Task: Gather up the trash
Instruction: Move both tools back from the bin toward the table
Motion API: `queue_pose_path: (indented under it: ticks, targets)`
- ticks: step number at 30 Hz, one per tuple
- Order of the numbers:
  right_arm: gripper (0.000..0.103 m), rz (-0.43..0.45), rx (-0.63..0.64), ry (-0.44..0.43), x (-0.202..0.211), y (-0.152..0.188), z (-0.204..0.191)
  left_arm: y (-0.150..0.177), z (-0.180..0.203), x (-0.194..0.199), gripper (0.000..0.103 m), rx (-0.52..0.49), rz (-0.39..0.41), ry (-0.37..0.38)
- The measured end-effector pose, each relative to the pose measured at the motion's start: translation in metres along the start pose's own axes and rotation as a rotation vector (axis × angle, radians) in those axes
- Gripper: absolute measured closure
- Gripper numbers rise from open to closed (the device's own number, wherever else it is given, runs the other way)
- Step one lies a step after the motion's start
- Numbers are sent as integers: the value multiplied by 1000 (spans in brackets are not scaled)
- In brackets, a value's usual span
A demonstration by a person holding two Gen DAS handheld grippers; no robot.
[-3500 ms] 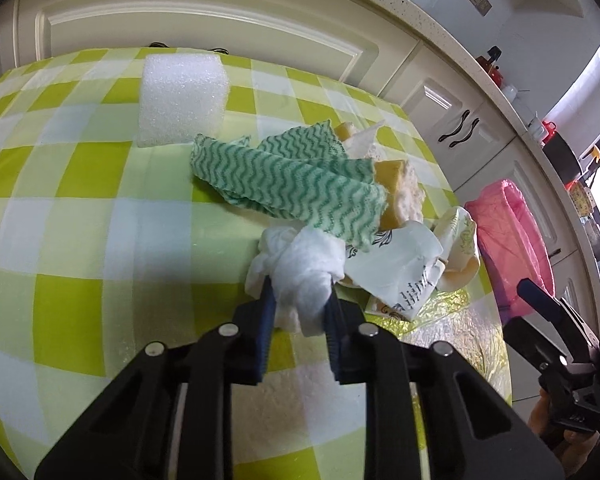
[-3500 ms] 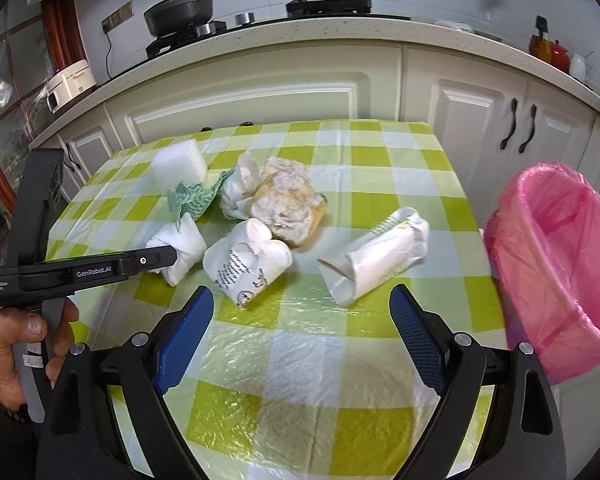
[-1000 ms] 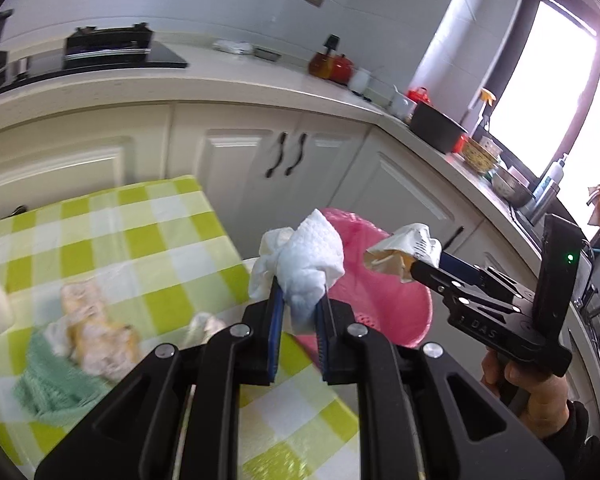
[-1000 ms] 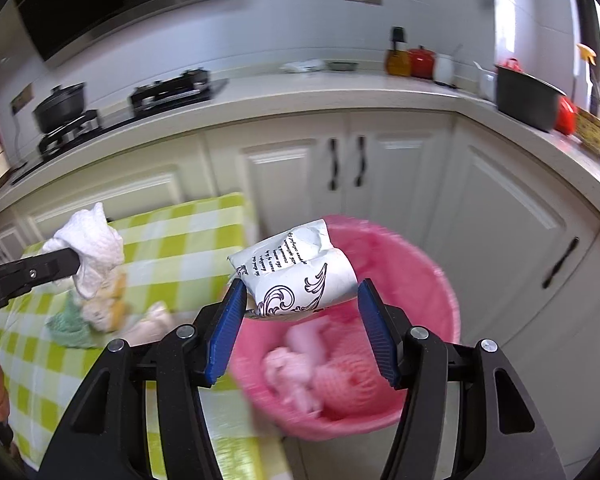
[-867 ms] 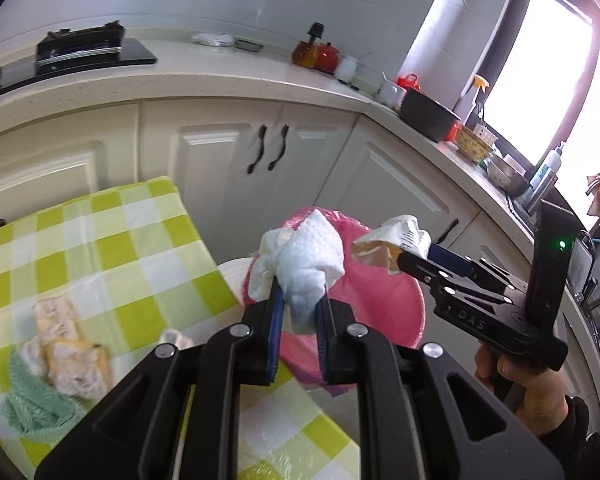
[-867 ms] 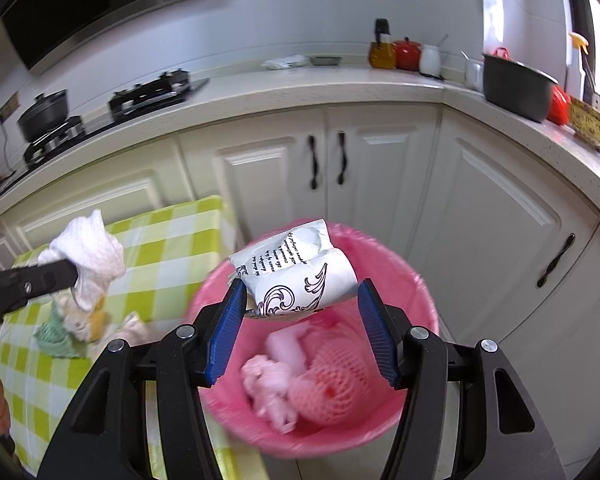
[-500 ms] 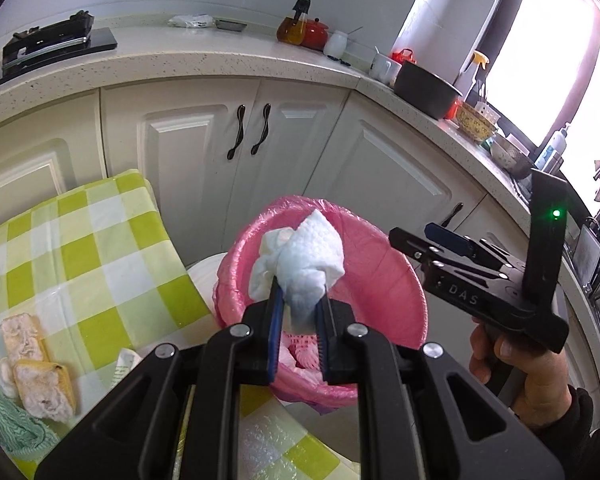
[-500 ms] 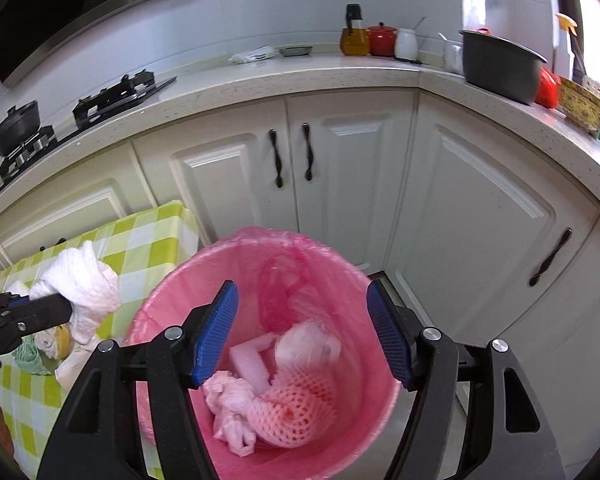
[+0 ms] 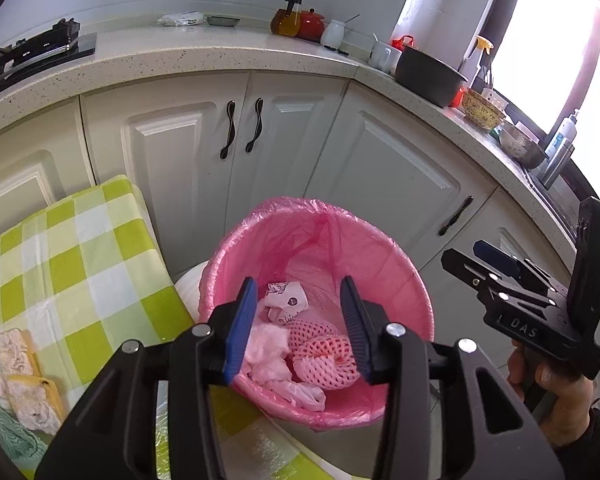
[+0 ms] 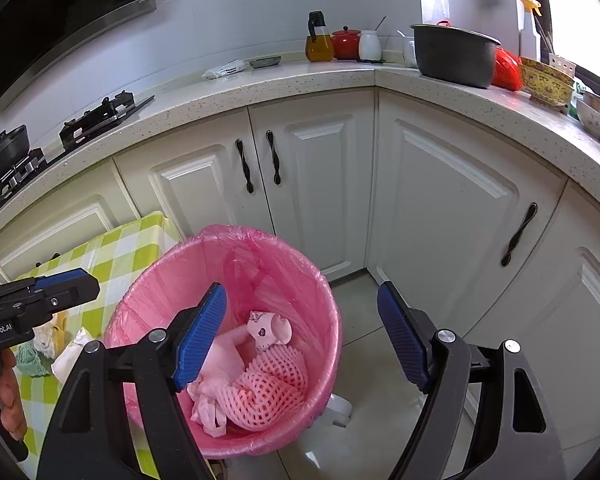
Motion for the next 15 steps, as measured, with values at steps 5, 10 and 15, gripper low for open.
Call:
queue_pose_path:
  ticks: [5,10,15]
  targets:
    - [26,-1,-3,-11,5,5,-7,8,-12,18,61,17,11,-18]
    - [24,-3,8,-35,14,12,-26,22,-29,44,61,32,25,-47]
    - [22,-4,20,-62,23,19,-49,36,-56,74,58,64,45,-88]
Point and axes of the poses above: each gripper's, at about its wrist camera, not at the fingertips, and x roughly against the way its jaws point, z to its right, y to its underside, the point moved 2 cm from there along -x, roughly the way its jaws point, and after that the axes turned 15 degrees about z, right-handed, at the moved point
